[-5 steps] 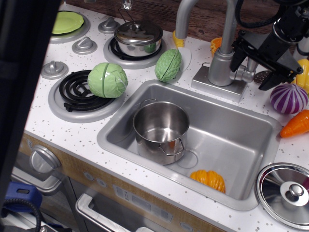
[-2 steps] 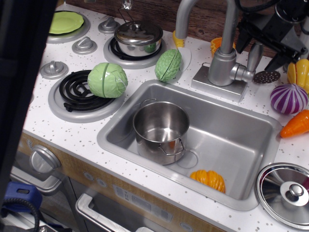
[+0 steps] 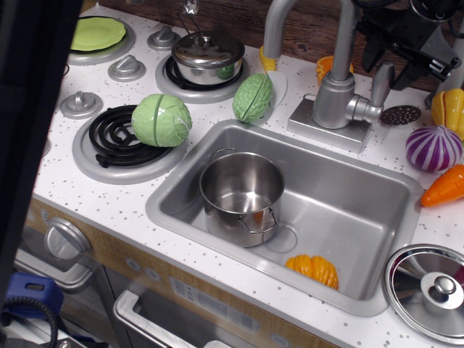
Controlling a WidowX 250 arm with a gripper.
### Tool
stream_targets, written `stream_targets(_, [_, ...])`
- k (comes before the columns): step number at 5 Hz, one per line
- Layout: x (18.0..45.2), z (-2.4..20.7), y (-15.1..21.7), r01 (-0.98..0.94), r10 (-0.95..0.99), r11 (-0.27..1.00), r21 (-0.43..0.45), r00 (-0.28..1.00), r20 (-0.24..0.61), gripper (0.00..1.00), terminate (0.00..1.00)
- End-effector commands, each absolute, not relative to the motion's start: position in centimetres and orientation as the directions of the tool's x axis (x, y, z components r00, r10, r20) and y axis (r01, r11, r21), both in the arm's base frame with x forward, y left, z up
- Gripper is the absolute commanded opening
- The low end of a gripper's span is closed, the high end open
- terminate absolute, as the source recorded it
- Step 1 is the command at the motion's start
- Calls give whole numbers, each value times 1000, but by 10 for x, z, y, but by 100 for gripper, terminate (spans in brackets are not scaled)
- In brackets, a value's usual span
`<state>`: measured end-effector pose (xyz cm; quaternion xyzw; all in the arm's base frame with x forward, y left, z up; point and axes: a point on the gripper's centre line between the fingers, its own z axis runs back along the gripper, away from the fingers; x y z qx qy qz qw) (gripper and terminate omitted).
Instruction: Turn lever vertical to front
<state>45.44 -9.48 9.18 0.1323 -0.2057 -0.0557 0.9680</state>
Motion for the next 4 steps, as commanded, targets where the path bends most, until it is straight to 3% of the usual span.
stream_targets(1, [454,115,-95,-4,-103,972,237,894,435,0,0])
stream_targets(4, [421,109,-121,-95,31,978,185,945,325,0,0])
